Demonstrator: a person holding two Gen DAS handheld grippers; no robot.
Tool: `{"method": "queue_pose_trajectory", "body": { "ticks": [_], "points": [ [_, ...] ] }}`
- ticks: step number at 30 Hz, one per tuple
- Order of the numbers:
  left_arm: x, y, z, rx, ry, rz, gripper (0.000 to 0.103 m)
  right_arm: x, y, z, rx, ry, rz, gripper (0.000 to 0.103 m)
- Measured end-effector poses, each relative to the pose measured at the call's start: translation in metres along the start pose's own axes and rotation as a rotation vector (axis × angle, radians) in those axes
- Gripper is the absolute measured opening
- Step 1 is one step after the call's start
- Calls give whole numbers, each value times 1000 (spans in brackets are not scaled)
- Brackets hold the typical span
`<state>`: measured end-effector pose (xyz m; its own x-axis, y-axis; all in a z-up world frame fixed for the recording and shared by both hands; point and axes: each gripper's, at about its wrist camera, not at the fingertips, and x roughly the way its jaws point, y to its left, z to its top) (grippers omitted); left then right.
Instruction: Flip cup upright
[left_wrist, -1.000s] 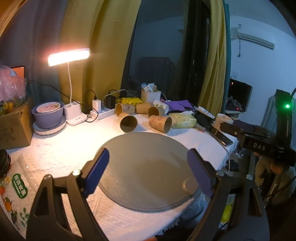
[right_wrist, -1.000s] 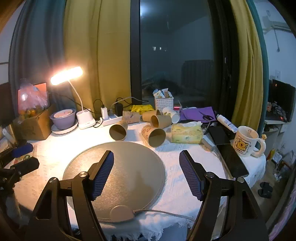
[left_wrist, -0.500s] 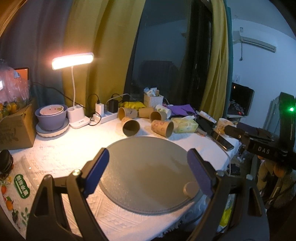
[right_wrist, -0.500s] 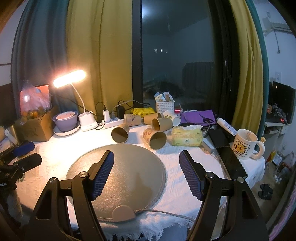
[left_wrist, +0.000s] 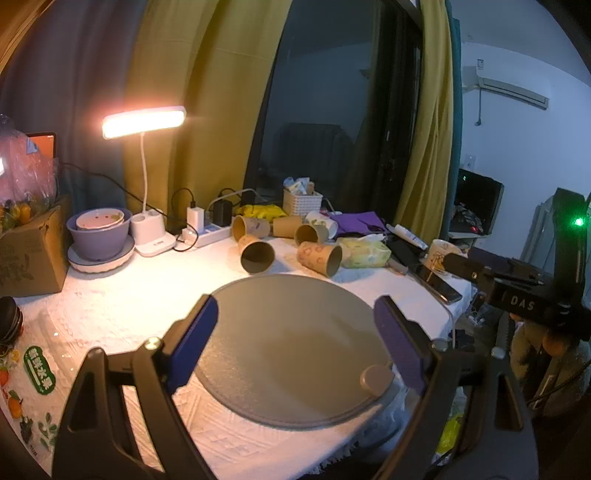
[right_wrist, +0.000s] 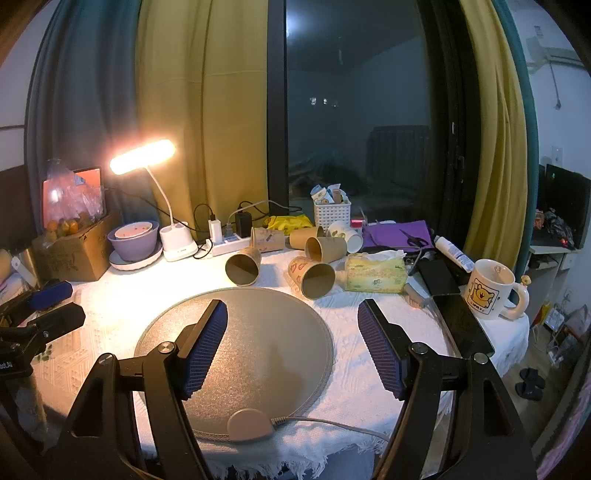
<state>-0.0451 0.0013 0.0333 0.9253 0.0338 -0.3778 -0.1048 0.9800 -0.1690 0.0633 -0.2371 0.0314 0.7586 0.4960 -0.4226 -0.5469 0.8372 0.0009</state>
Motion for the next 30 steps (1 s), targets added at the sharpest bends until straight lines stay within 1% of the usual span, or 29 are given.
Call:
{"method": "queue_pose_trajectory", "body": {
  "ticks": [14,30],
  "points": [
    [1,1,-2,-7,5,35,87,-1,1,0,1,-1,1,76],
    [0,1,-5,-11,6,32,87,-1,2,-1,1,-2,1,76]
  ]
}}
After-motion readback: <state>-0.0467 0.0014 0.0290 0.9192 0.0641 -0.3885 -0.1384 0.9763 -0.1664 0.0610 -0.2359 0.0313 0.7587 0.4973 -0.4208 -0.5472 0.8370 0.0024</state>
